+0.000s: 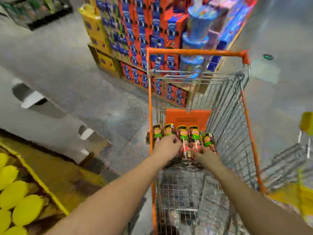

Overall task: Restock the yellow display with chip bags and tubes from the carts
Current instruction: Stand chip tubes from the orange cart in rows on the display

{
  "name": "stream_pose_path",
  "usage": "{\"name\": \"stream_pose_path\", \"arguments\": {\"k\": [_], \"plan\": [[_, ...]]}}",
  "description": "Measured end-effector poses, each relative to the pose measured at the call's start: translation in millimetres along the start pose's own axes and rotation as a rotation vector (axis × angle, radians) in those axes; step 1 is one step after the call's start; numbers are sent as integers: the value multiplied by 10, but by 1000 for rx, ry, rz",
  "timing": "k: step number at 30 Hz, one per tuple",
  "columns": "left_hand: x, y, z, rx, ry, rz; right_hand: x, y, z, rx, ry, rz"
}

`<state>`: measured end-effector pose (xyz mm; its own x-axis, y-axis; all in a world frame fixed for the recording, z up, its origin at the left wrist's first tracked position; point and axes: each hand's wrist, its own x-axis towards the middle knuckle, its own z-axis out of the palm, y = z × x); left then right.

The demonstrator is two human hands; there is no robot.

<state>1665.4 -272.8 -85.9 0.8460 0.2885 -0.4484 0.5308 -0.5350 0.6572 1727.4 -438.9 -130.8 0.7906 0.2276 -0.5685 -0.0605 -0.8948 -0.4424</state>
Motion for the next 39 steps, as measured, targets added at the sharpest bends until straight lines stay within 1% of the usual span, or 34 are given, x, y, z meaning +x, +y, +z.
{"name": "stream_pose_path", "arguments": {"k": [3,6,10,13,16,20,23,25,27,29,31,34,37,39], "plan": [[485,-79,353,42,-51,-122,454,389,-35,-49,-43,80],[929,-309,653,86,-38,-248,876,721,78,43,-57,159],[1477,-480,1005,56,-24,-405,1353,844,189,187,-53,213],[1744,-550,1198,74,-51,-496,1582,880,309,229,-117,232],[1838,-624,1318,148,-17,-509,1648,909,449,188,-137,162],[1855,-605,1433,286,2,-512,1656,919,544,206,-85,193],[1818,-564,1439,216,-27,-651,1582,952,544,272,-105,266],[1760,-562,1440,151,-35,-707,1496,990,570,313,-118,288],[1699,-556,1468,107,-19,-705,1432,1024,609,348,-112,307],[1651,-543,1534,99,18,-661,1379,1030,613,370,-111,338],[1632,-537,1595,73,55,-631,1356,1024,636,443,-90,358],[1560,-554,1557,-58,121,-592,1220,1012,676,563,-51,345],[1443,-470,1431,-136,136,-572,1016,936,660,658,-41,315],[1294,-352,1313,-152,175,-507,809,777,592,701,-6,236]]}}
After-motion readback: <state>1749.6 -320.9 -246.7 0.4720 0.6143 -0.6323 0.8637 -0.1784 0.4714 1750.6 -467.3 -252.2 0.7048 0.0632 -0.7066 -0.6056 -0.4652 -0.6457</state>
